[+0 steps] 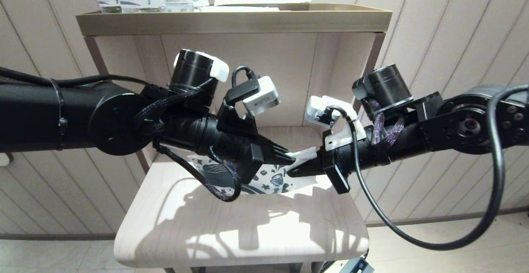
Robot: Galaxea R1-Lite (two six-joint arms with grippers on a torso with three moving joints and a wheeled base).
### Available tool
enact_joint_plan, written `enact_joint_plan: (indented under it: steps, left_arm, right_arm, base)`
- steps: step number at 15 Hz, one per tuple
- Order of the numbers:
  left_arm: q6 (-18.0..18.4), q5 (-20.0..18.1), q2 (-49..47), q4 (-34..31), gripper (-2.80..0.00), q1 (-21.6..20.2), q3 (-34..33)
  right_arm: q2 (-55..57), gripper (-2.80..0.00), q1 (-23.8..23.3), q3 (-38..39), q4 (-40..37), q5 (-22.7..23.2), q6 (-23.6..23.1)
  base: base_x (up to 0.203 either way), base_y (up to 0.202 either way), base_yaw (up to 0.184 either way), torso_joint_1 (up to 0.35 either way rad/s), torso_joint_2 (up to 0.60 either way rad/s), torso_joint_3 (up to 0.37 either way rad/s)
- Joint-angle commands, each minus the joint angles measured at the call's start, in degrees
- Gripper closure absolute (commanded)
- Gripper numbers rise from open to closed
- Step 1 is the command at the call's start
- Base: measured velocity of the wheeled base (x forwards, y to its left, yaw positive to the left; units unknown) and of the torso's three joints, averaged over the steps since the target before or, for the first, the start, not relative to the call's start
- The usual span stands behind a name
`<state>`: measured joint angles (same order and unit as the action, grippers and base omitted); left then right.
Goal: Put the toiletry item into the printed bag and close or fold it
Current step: Close the strorage bag and place it on the desk
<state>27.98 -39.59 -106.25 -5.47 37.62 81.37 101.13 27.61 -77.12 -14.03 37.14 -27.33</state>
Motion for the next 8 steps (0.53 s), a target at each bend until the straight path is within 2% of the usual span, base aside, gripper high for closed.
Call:
enact_joint_plan:
  steps: [1, 8]
  left_arm:
    - [0.1, -0.1, 0.0, 0.0, 0.0, 0.0, -0.4]
    - [0.8, -0.1, -0.6, 0.4, 0.0, -0.9, -0.5]
  right_arm:
    - [-0.8, 0.0, -0.5, 0.5, -0.1, 0.2, -0.2]
    - [-4.7, 0.0, -2.0, 3.9, -0.1, 0.2, -0.3]
  base:
    - [0.0, 0.0, 0.0, 0.0, 0.0, 0.0]
    - [0.0, 0.0, 0.0, 0.0, 0.0, 0.0]
